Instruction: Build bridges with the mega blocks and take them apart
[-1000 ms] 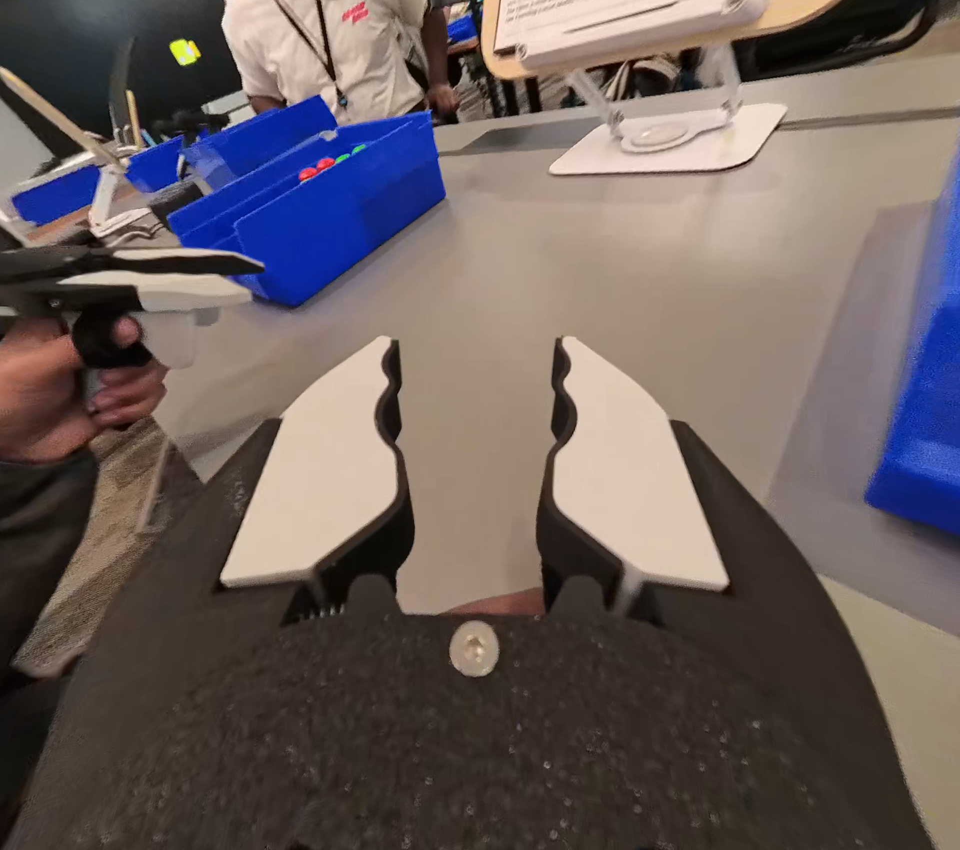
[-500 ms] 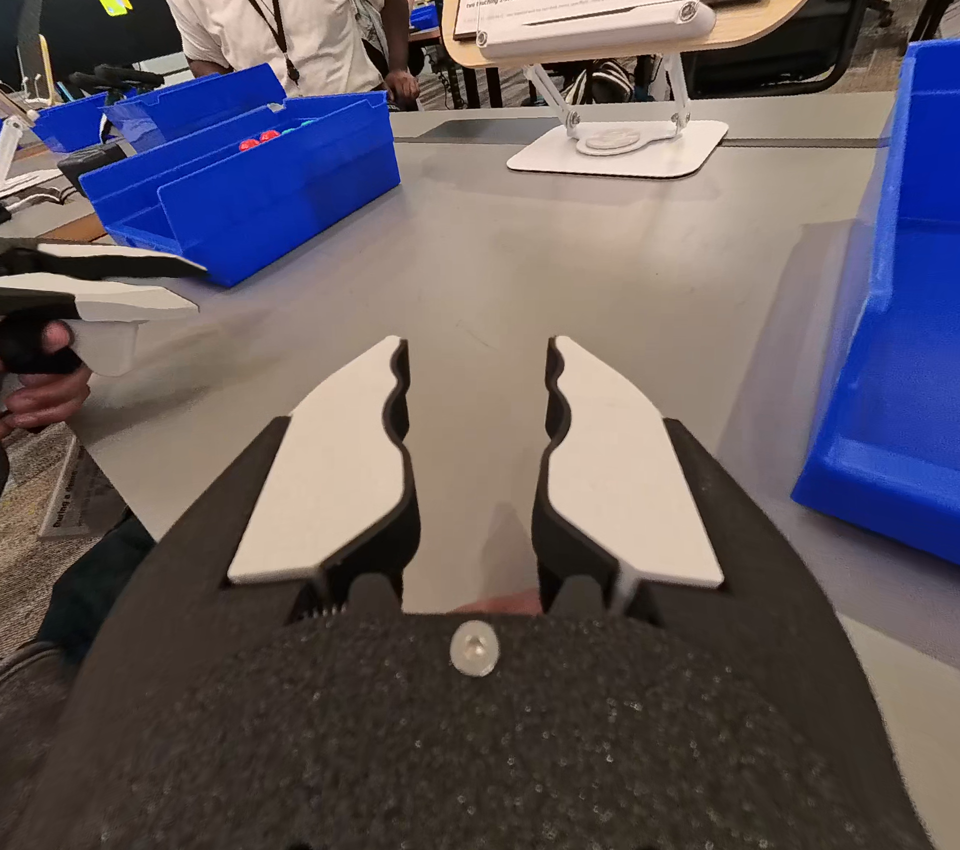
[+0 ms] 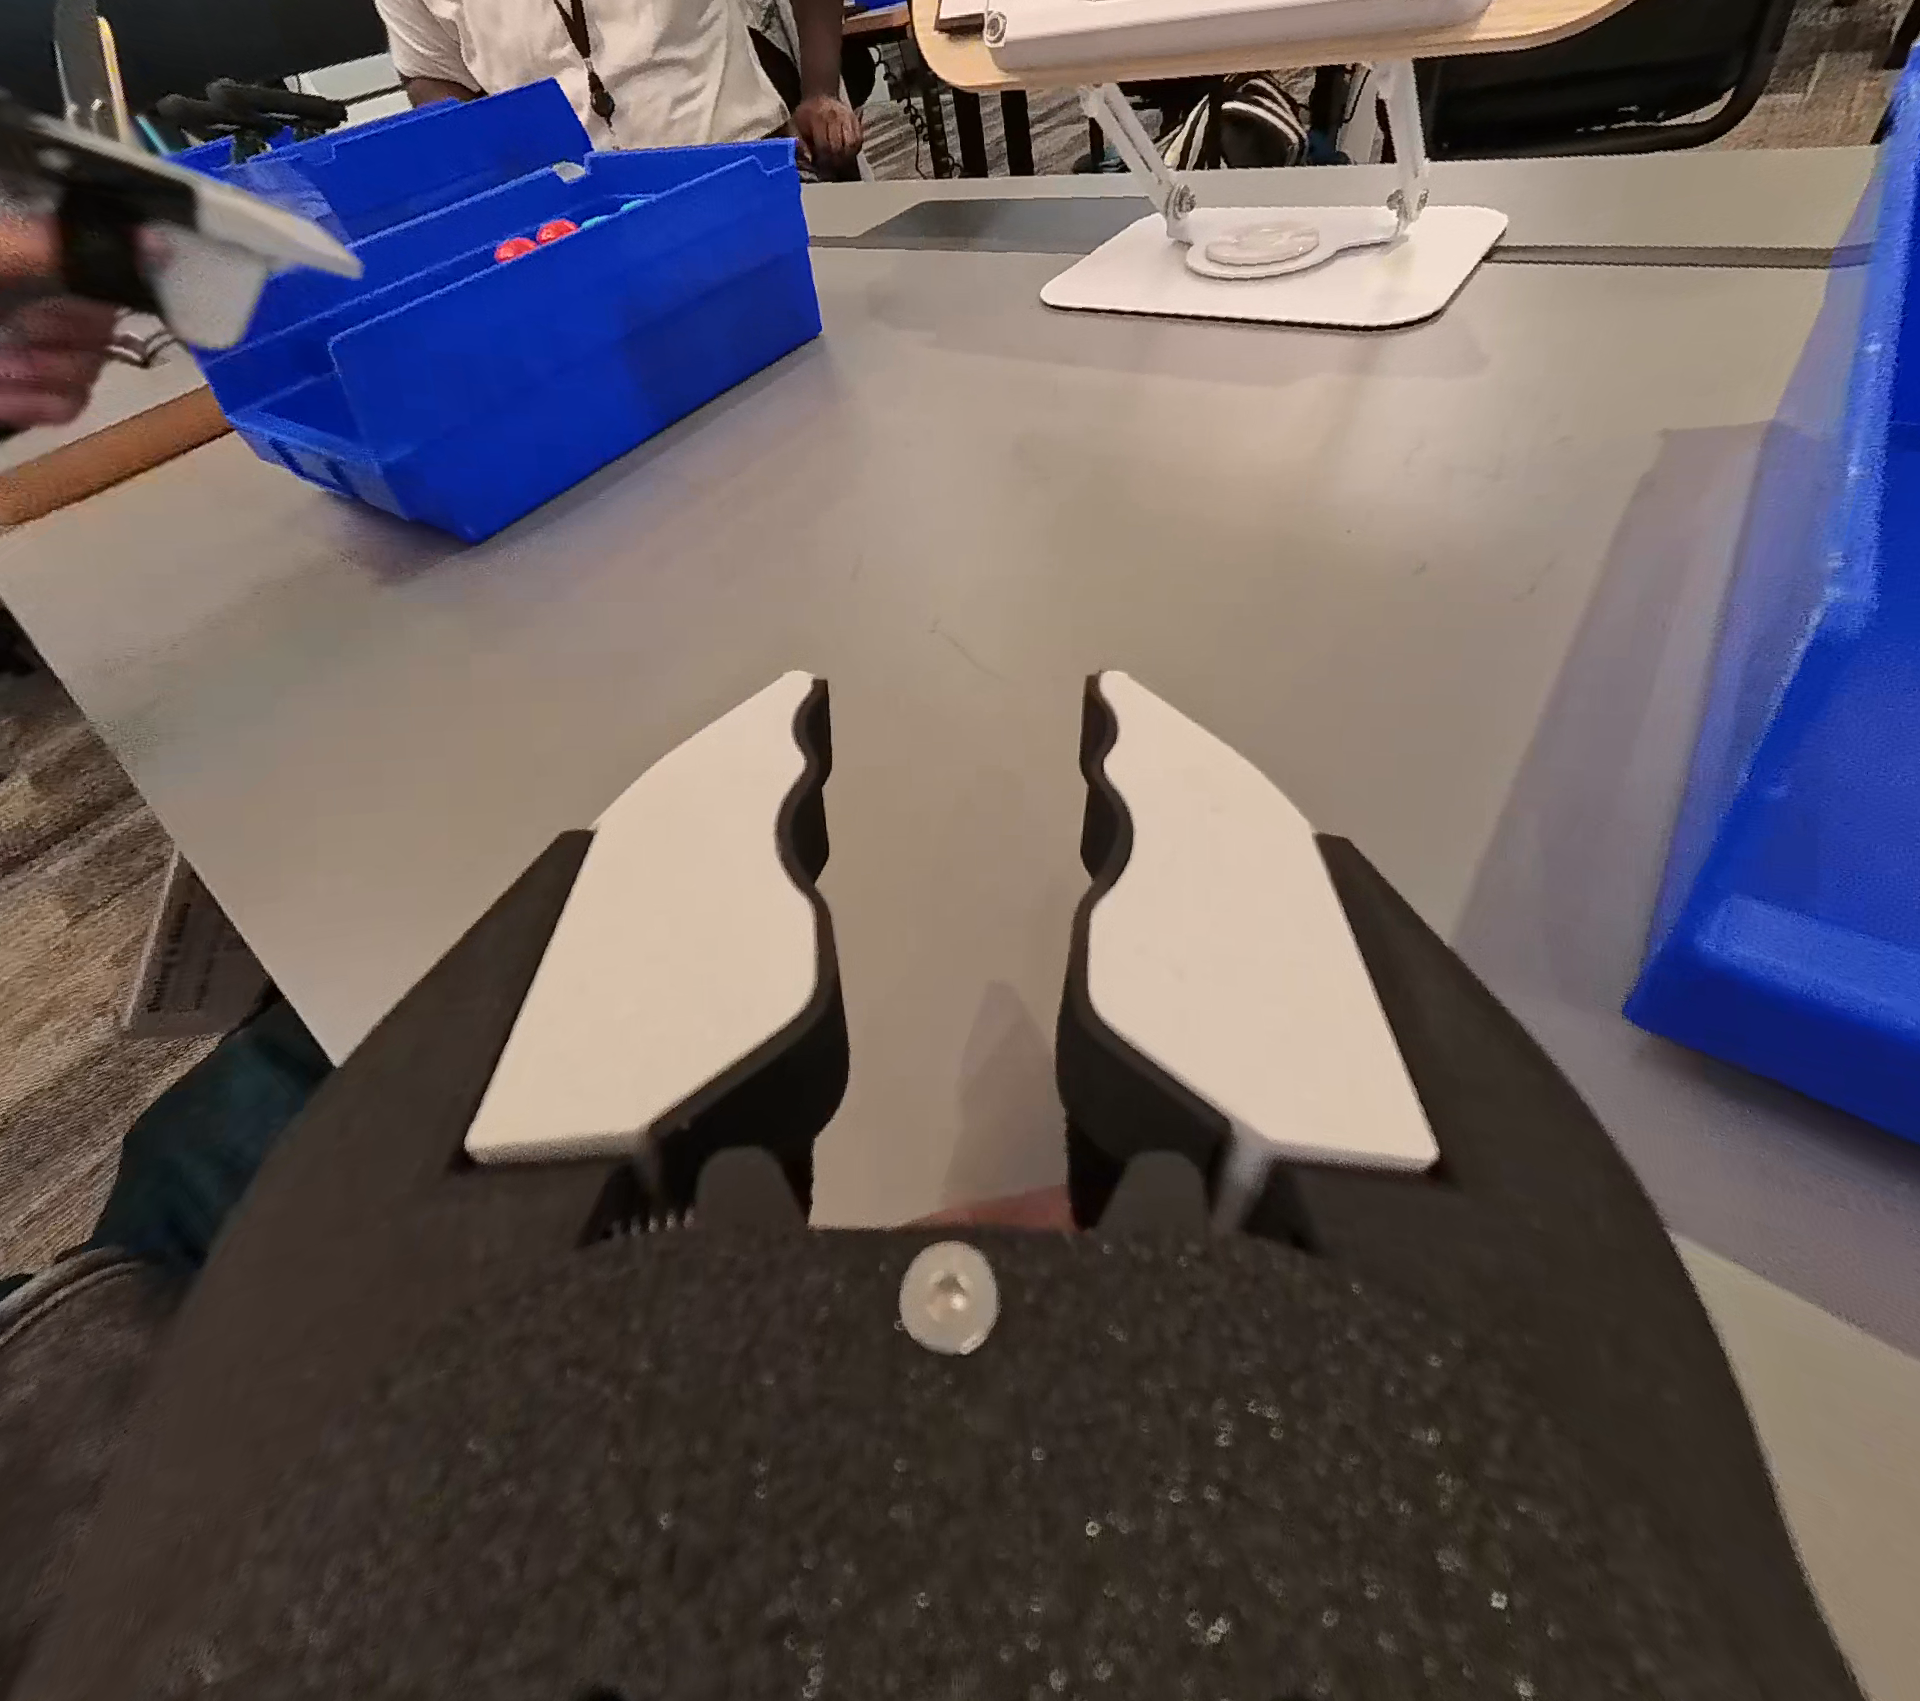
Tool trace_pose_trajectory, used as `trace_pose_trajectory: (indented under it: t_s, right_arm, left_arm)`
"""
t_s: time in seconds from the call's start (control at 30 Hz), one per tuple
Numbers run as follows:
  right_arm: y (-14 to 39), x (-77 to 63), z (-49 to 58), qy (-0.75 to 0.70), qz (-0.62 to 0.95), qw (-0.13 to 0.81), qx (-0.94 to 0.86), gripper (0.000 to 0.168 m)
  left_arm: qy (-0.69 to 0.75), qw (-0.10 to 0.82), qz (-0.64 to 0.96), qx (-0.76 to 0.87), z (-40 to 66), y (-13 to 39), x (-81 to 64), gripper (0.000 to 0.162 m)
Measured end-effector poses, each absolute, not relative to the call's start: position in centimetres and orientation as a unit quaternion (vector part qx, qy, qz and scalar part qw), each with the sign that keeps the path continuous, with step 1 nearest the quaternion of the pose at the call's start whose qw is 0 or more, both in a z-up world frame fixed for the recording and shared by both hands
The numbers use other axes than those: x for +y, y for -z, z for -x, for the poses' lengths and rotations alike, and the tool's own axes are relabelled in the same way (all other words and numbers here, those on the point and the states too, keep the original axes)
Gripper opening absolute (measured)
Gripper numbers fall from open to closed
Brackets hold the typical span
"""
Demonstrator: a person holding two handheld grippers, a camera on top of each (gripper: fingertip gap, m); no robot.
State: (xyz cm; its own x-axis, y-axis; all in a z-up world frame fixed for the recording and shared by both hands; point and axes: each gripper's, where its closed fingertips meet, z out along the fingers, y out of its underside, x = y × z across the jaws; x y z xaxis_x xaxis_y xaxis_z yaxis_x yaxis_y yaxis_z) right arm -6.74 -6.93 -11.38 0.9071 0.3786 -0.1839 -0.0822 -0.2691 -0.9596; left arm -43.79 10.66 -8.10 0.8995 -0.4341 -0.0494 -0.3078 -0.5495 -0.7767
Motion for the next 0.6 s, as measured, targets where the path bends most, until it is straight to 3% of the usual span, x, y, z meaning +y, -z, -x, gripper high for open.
trace_pose_trajectory:
  t_s: [0.2,0.37,0.6]
  right_arm:
    - [11.5,-6.7,7.5,-0.204,0.775,0.589,-0.105,0.045]
    - [11.7,-6.6,8.0,-0.204,0.777,0.584,-0.116,0.045]
    - [11.6,-6.7,7.9,-0.215,0.774,0.585,-0.111,0.045]
  left_arm:
    - [0.001,0.34,0.921,0.191,47.7,10.2,20.3,0.051]
    - [0.033,0.236,0.953,0.187,46.7,12.3,22.5,0.056]
    - [0.028,0.163,0.971,0.175,45.9,13.4,22.9,0.051]
